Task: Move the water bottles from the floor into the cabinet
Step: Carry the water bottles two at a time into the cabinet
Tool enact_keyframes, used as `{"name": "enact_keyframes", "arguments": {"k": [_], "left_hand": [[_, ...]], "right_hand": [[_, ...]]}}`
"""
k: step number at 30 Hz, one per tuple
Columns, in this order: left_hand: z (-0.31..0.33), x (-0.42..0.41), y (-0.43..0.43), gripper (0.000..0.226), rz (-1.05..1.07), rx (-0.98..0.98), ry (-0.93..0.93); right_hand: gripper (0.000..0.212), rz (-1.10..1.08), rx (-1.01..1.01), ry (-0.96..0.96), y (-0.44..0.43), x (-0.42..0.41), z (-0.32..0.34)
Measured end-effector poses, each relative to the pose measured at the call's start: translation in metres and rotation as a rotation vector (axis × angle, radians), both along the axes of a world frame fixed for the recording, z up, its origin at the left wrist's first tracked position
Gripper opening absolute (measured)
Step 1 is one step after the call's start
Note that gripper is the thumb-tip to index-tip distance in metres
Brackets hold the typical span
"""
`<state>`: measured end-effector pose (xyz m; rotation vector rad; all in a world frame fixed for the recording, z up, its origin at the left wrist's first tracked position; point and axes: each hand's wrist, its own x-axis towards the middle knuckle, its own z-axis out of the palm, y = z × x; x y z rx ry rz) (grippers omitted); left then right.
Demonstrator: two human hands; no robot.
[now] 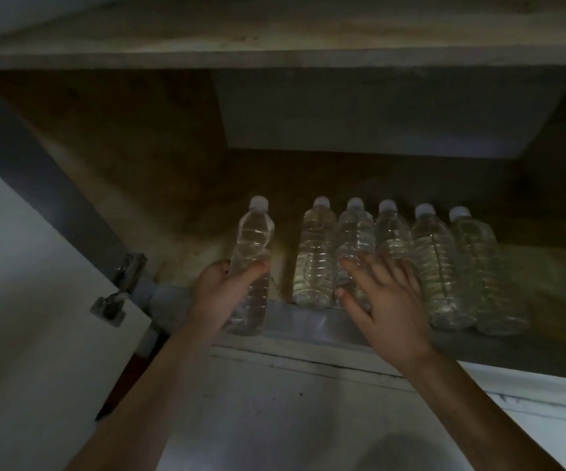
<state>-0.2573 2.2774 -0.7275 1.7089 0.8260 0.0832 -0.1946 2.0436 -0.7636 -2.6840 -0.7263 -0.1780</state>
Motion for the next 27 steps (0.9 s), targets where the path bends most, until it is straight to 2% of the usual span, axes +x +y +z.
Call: {"name": "enact_keyframes", "arguments": {"k": [12,13,16,17,19,21,24,27], "left_hand": [[-0.021,0.023,-0.007,0.036,-0.114,0.199,0.029],[-0.020,0.021,-0.007,0.038,-0.124,0.192,0.024],[-0.024,0.018,-0.001,0.058,-0.194,0.342,0.028],[-0.025,0.016,0.001,0.053,-0.197,0.324,0.013],[-0.022,0.009,0.004,0.015,-0.176,0.177,-0.101],[-0.024,-0.002,0.010,0.029,-0.170,0.071,-0.193],[-0.035,-0.017,0.018,0.046,-0.228,-0.005,-0.216],[-0.040,-0.021,0.013,0.043,-0.239,-0.063,-0.255]], "right_hand": [[0.055,-0.010,-0.046,-0.092,0.003,0.000,-0.006],[0.056,-0.011,-0.056,-0.098,0.003,0.000,-0.006],[0.055,-0.012,-0.067,-0.113,0.004,-0.001,-0.006],[0.055,-0.011,-0.066,-0.120,0.003,0.000,-0.007],[0.055,-0.006,-0.055,-0.130,0.003,0.000,-0.007],[0.055,-0.003,-0.047,-0.130,0.002,0.000,-0.007],[0.055,0.003,-0.034,-0.130,0.002,0.000,-0.007],[0.054,0.010,-0.033,-0.119,0.002,0.000,-0.006]]}}
